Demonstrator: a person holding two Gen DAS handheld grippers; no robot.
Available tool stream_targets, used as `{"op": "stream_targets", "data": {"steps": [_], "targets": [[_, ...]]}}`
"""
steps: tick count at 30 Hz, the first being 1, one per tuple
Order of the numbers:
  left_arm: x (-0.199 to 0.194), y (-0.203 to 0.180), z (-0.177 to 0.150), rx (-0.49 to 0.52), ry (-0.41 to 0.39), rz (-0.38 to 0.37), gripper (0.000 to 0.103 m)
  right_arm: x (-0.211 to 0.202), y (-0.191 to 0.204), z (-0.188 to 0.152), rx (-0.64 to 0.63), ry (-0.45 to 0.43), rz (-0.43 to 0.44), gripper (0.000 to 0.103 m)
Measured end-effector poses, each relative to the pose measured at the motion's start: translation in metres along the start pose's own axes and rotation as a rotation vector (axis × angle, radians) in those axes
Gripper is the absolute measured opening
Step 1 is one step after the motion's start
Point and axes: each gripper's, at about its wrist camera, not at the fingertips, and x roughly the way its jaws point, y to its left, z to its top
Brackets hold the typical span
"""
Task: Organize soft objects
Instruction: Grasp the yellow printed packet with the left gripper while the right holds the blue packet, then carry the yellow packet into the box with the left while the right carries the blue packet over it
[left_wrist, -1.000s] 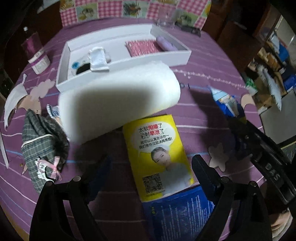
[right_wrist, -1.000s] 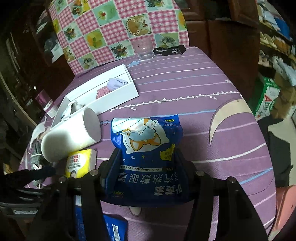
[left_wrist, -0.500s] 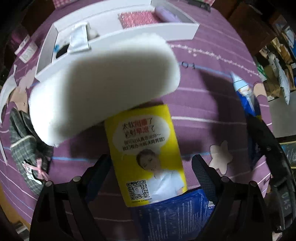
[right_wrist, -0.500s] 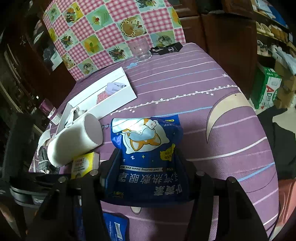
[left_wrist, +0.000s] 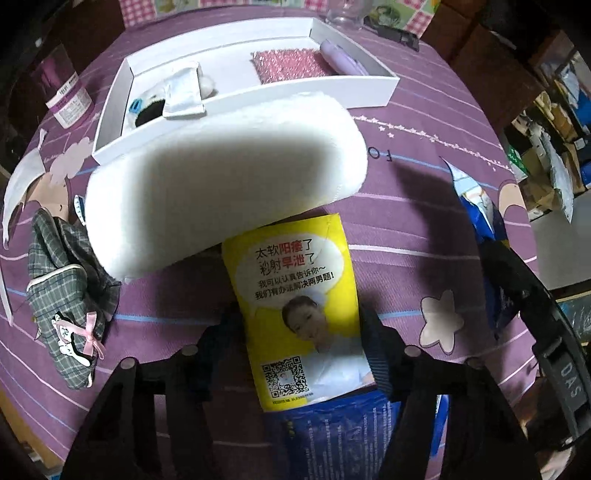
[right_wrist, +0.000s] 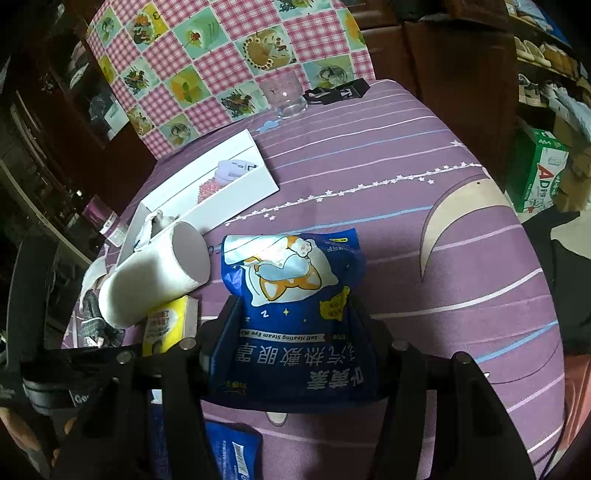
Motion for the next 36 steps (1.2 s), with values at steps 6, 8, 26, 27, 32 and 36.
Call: {"op": "stream_targets", "data": {"steps": [6, 8, 26, 27, 32, 36], "targets": [[-0.01, 0.01, -0.015, 0.045, -0.053, 0.005, 0.053, -0.002, 0.005, 0.0, -0.017, -0.025, 0.03, 0.058], [-0.013, 0.013, -0.017, 0.043, -0.071, -0.015, 0.052, -0.003, 0.006, -0.001, -0.025, -0.03, 0.035, 0.058], [-0.052, -0.012, -0.013, 0.176, -0.257, -0.142, 0.05, -0.012, 0.002, 0.011, 0.0, -0.044, 0.031, 0.058], [-0.055, -0.013, -0.012, 0.183, -0.267, -0.151, 0.05, -0.017, 0.002, 0.014, 0.004, -0.041, 0.037, 0.058], [-0.071, -0.016, -0.003, 0.224, -0.356, -0.207, 0.05, -0.038, 0.011, 0.028, -0.038, -0.077, -0.005, 0.058], [-0.082, -0.016, 0.004, 0.258, -0.466, -0.204, 0.05, -0.052, 0.016, 0.044, -0.044, -0.096, 0.003, 0.058]]}}
